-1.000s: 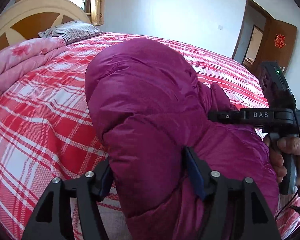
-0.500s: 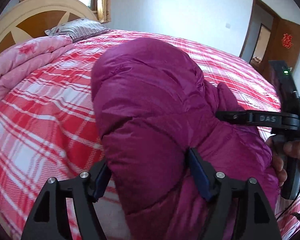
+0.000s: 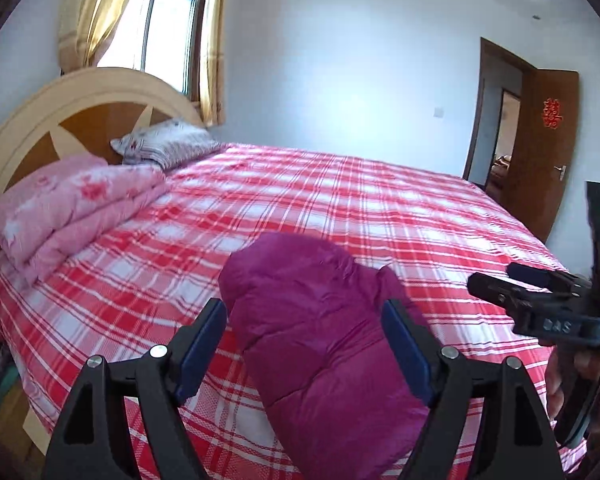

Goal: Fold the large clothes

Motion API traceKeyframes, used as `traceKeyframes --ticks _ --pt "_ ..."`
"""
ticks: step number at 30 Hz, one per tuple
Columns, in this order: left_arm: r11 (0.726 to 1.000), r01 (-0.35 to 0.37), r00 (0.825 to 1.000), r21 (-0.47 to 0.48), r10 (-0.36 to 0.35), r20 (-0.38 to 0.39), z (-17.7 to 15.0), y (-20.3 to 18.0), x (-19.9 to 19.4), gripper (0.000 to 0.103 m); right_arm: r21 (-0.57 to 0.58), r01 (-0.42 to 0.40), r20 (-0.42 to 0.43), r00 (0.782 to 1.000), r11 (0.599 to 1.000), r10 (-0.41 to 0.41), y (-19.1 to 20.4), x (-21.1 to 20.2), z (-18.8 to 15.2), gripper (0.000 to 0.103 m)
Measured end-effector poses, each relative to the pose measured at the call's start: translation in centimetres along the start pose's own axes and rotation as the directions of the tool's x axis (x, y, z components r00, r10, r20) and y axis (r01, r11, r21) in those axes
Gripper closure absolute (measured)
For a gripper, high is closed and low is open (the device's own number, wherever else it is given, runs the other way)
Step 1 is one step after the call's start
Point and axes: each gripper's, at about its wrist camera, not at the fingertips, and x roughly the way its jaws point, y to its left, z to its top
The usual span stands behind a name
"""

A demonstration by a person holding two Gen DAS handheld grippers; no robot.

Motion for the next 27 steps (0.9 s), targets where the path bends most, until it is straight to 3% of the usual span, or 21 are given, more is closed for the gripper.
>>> traceKeyframes --ticks 7,27 --pt "0.999 0.027 0.999 0.018 -0.027 0.037 0.6 -0.8 -1.5 0.022 -0.007 0.021 0.103 0.994 1.0 -0.02 0.9 -4.0 0.2 0.0" --pt "0.999 0.026 0.999 0.039 -0.028 0.047 0.6 -1.2 -2.0 0.022 -0.036 0.021 0.149 0.989 0.999 -0.016 2.1 -6.8 -0.1 0.0"
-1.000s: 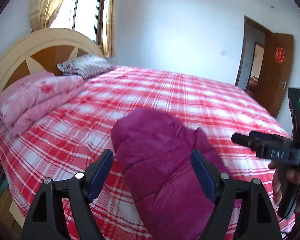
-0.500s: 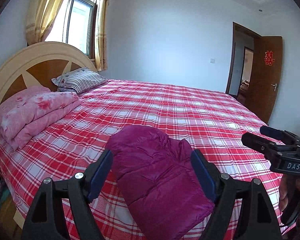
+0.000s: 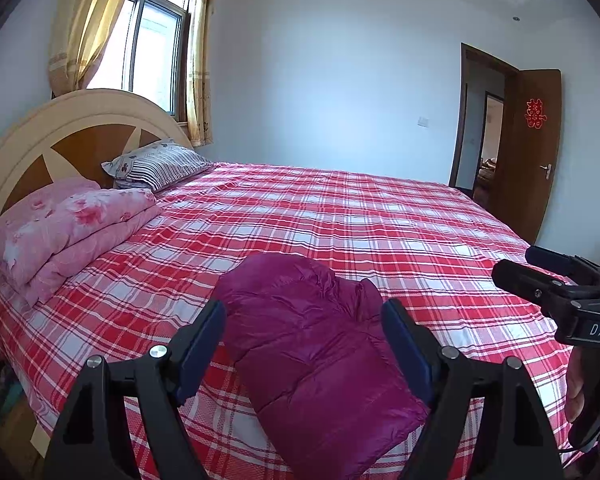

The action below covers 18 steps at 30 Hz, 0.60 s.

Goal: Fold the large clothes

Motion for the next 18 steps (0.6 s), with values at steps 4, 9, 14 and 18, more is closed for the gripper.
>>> traceKeyframes --ticks 4,9,14,18 --pt "1.0 -0.007 1.0 -0.003 0.007 -0.004 0.0 -0.1 0.0 0.022 0.0 0.0 0.008 1.0 1.0 0.0 0.1 -0.3 -0.1 0.0" --pt "1.0 -0.016 1.0 -0.007 0.016 -0.008 0.2 0.0 0.1 0.022 0.009 0.0 0.013 1.0 1.0 0.0 -0.1 -0.5 -0.2 0.0" --pt "0.999 -0.033 0.999 -0.006 0.033 0.005 0.4 0.2 -0.2 0.022 0.015 -0.002 0.029 1.0 1.0 0.001 -0.3 -0.8 -0.2 0.0" --pt "0.999 -0.046 0.999 0.004 0.046 0.016 0.5 0.2 -0.4 0.022 0.014 -0.008 0.047 0.999 1.0 0.007 -0.2 -1.3 -0.1 0.0"
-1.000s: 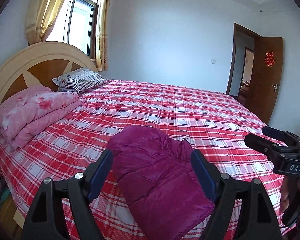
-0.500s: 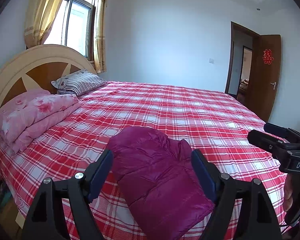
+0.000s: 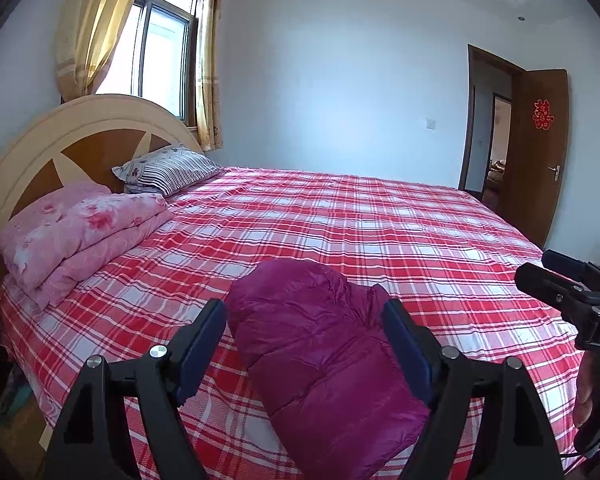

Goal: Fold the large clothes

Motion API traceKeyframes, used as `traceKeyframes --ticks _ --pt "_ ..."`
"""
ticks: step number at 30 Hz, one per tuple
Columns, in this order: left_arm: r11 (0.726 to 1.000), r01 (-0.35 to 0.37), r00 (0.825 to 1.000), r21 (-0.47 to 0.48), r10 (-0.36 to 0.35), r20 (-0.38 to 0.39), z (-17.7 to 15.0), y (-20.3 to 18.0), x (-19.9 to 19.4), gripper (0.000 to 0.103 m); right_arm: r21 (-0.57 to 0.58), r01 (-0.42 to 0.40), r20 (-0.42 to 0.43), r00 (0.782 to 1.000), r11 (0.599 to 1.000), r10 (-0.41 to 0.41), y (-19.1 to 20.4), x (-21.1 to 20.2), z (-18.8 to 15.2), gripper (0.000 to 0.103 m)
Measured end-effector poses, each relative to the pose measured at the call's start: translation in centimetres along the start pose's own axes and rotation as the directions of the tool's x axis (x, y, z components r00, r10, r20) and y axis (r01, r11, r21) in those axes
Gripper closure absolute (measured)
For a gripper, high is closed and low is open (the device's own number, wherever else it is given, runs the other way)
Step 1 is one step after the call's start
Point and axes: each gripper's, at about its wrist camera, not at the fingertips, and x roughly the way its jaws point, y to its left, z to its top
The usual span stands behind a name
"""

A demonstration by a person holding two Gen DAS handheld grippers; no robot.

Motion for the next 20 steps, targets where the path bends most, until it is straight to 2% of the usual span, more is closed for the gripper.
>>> traceKeyframes --ticks 8,11,17,20 --pt "1.0 -0.018 1.0 0.01 0.018 -0.011 -0.1 0.3 0.5 0.022 -0.008 -0.012 0.003 1.0 1.0 0.012 0.3 0.0 -0.1 0.0" --pt "1.0 -0.013 1.0 0.0 0.013 -0.022 -0.3 0.6 0.9 0.012 -0.012 -0.014 -0.002 1.0 1.0 0.014 0.3 0.2 -0.3 0.0" --pt "0.999 -0.036 0.999 0.02 0.036 -0.021 -0.8 0.5 1.3 0.012 -0.015 -0.017 -0.017 1.0 1.0 0.016 0.4 0.5 -0.7 0.0" --pt "1.0 -0.013 1.0 0.026 0.014 -0.022 -0.8 0.3 1.3 0.012 -0.015 -0.015 -0.023 1.0 1.0 0.015 0.3 0.6 -0.9 0.0"
